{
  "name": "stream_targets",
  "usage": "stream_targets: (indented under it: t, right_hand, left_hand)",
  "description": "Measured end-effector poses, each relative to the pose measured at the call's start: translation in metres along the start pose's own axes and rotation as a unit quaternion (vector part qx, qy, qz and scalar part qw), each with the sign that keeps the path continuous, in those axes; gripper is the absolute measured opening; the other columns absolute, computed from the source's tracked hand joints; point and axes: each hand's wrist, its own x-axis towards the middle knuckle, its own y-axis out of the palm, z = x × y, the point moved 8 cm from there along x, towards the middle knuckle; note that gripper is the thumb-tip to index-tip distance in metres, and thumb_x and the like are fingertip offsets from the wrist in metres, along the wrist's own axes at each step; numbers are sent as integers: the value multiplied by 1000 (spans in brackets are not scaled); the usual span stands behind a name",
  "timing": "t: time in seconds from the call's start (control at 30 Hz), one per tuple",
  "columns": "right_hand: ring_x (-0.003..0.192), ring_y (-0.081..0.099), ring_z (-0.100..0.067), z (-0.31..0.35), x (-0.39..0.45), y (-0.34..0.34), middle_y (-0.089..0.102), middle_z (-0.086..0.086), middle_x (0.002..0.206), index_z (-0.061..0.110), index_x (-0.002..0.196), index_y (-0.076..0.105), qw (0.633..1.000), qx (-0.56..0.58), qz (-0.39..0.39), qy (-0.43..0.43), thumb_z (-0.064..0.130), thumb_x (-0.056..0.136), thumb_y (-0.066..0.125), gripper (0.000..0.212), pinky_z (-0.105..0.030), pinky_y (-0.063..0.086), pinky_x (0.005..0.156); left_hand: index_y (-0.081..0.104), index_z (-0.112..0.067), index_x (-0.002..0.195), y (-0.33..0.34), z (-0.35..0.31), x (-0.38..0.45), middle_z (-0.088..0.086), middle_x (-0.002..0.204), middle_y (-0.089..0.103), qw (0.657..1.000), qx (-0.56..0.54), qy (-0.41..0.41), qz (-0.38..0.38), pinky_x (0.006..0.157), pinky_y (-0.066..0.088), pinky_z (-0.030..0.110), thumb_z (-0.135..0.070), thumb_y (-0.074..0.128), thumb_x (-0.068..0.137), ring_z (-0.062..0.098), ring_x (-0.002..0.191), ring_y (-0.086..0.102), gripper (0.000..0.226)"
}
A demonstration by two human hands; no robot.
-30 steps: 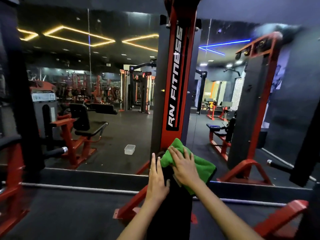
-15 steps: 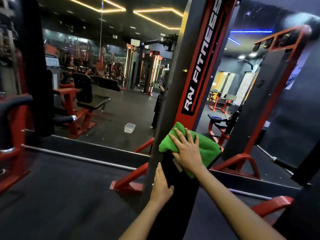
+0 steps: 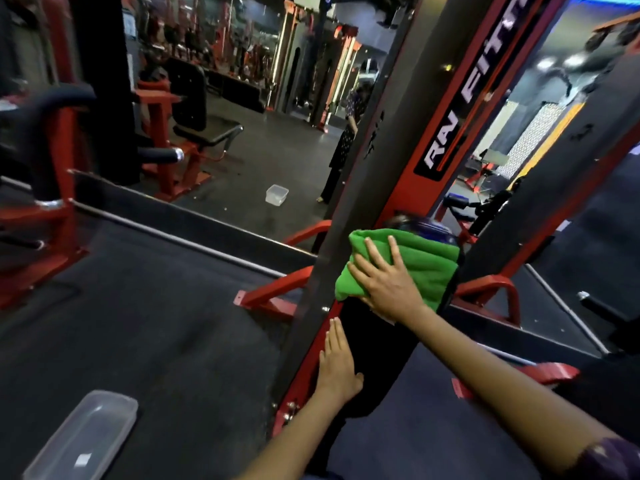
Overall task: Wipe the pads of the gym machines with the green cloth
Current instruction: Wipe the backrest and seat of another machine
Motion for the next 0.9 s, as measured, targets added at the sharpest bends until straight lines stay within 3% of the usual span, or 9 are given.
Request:
stream_targets:
  t: [0.13, 0.2, 0.27, 0.37, 0.53, 0.73, 0.9]
  right_hand:
    - [132, 38, -41, -16, 4, -7, 60, -8, 128, 11, 121, 64, 993, 25, -18, 112, 45, 64, 73, 67, -64, 6, 108]
    - [134, 33, -42, 5, 0, 3, 59, -10, 128, 8, 121, 63, 996, 25, -6, 90, 43, 66, 71, 66, -64, 0, 110]
    - [131, 40, -41, 34, -8, 16, 61, -11, 123, 7, 118, 64, 999, 12, 27, 24, 44, 64, 74, 66, -62, -8, 111]
    - [125, 49, -39, 41, -11, 20, 64, -9, 119, 9, 113, 67, 999, -10, 42, -17, 41, 59, 78, 64, -59, -9, 111]
    - [133, 39, -39, 13, -5, 6, 59, -7, 129, 9, 122, 63, 992, 19, -3, 126, 38, 68, 71, 61, -62, 5, 109]
    - [124, 48, -42, 77, -23, 35, 66, -12, 113, 4, 107, 69, 997, 8, 76, -20, 31, 66, 68, 49, -58, -12, 113]
    - [132, 39, -40, 39, -11, 20, 61, -9, 124, 4, 120, 62, 994, 38, 14, 105, 34, 68, 69, 61, -60, -1, 111]
  left_hand:
    - [-24, -5, 144, 9, 2, -2, 5, 157, -19, 1000, -15, -25, 9, 117, 13, 50, -24, 67, 81, 28, 146, -4, 112]
    - [-22, -7, 146, 11, 4, -2, 3, 157, -19, 999, -17, -44, 14, 113, 11, 57, -22, 67, 80, 30, 146, -1, 111]
    - [-20, -7, 146, 13, 7, -4, 3, 157, -17, 998, -8, -57, 18, 112, 9, 60, -21, 67, 80, 29, 146, 0, 110]
    - [-19, -4, 146, 15, 11, -5, 5, 158, -14, 998, -1, -59, 31, 112, 6, 59, -22, 68, 81, 25, 146, -3, 110]
    - [-20, -10, 147, 18, 24, -12, 3, 158, -12, 997, -28, -57, 35, 112, 7, 58, -16, 69, 77, 23, 146, 0, 114]
    - [-19, -7, 147, 33, 39, -15, 3, 158, -14, 996, -3, -67, 52, 115, 8, 49, -19, 69, 80, 20, 146, -2, 111]
    - [-17, -7, 148, 51, 59, -22, 3, 158, -13, 994, -47, -80, 57, 115, 7, 51, -15, 65, 79, 20, 146, -3, 107]
